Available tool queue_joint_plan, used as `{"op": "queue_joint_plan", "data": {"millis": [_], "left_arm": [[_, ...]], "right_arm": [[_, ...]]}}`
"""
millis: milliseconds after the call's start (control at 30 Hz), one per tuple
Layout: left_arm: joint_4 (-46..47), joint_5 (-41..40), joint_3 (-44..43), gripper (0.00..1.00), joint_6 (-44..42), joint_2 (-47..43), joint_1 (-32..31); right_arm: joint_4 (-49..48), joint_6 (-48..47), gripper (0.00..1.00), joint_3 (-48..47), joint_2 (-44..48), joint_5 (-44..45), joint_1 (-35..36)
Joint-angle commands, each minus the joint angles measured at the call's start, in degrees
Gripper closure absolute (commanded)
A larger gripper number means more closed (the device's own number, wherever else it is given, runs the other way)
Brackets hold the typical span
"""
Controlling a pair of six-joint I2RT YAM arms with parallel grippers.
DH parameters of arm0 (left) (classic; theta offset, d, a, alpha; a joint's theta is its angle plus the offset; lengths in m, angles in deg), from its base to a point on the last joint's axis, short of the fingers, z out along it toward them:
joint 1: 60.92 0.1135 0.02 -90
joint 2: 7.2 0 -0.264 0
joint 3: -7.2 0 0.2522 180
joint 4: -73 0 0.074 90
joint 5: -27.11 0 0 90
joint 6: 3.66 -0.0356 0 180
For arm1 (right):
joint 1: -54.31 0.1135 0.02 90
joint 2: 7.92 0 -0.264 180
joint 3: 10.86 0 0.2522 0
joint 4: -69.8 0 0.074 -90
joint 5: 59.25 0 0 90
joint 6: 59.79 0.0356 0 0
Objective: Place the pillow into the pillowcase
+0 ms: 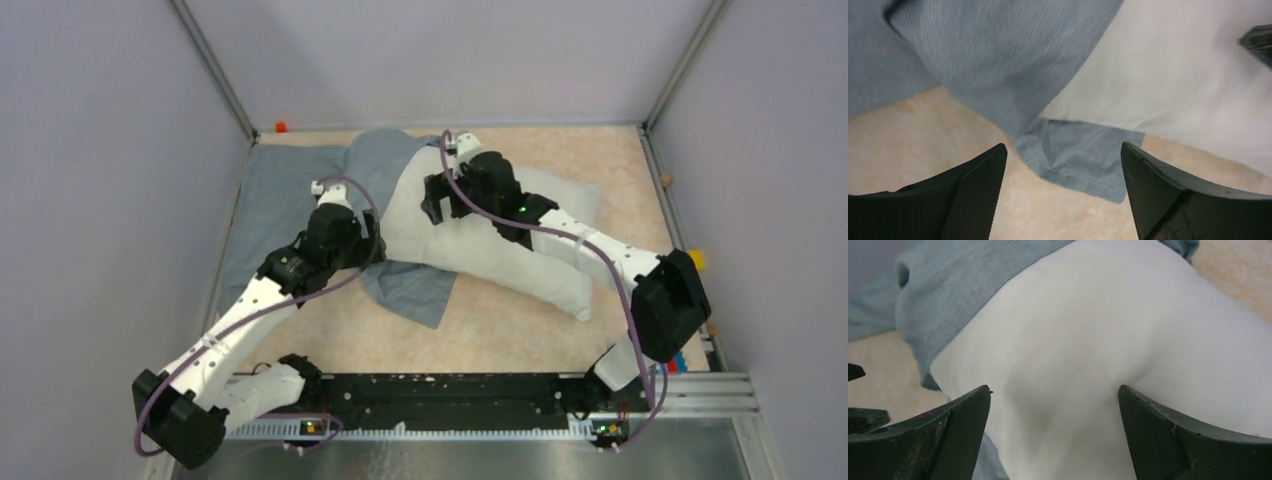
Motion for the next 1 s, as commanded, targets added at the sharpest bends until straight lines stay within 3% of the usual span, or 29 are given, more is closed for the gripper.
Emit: {"op": "queue_joint_plan", "data": {"millis": [0,167,233,300,367,433,467,533,600,733,767,867,967], "left_arm": [[4.6,4.0,8.5,0.1,7.5,-1.6,1.7],[13.7,1.3,14.2,0.14,10.3,0.0,2.1],[15.3,-2.7,14.3,0.19,11.8,3.2,2.2],[17.9,-5.9,14.3,0.29,12.4,6.7,2.3],[22.0,-5.1,13.5,0.44,10.9,10.3,2.3],[21.6,-3.7,10.3,0.63,8.9,14.6,2.3],[20.2,-2.8,7.9,0.76,8.2,16.1,2.1],[17.9,-2.1,3.7,0.92,5.5,17.6,0.4],[16.2,-0.9,-0.4,0.98,1.9,17.4,-1.9],[10.2,3.6,-9.4,1.0,-1.0,18.0,-5.8],[7.9,2.5,-11.7,0.96,-1.1,18.3,-7.1],[1.7,-4.6,-14.0,0.68,1.0,17.4,-8.2],[2.7,-12.3,-10.7,0.46,2.0,14.4,-7.6]], "right_arm": [[4.5,-17.0,0.02,-3.0,-2.6,7.3,6.5],[4.8,-22.8,0.01,-4.5,-11.4,17.0,10.3],[4.3,-22.7,0.02,-5.1,-16.5,19.6,10.4],[5.2,-21.5,0.09,-6.8,-20.0,21.7,10.4],[7.3,-19.0,0.31,-9.6,-22.2,22.6,10.5],[9.2,-16.5,0.84,-12.2,-22.4,21.9,10.0],[10.9,-14.6,1.0,-14.3,-22.2,21.5,9.4],[15.4,-8.2,1.0,-18.8,-21.5,19.1,6.9],[19.3,-1.5,1.0,-23.8,-20.1,16.6,3.5],[25.5,8.2,1.0,-31.5,-18.5,15.3,-1.1],[25.9,8.7,1.0,-32.9,-18.4,16.2,-1.2],[27.1,9.7,1.0,-36.0,-19.5,15.8,-1.2],[27.2,10.7,1.0,-36.0,-19.7,15.0,-1.2]]}}
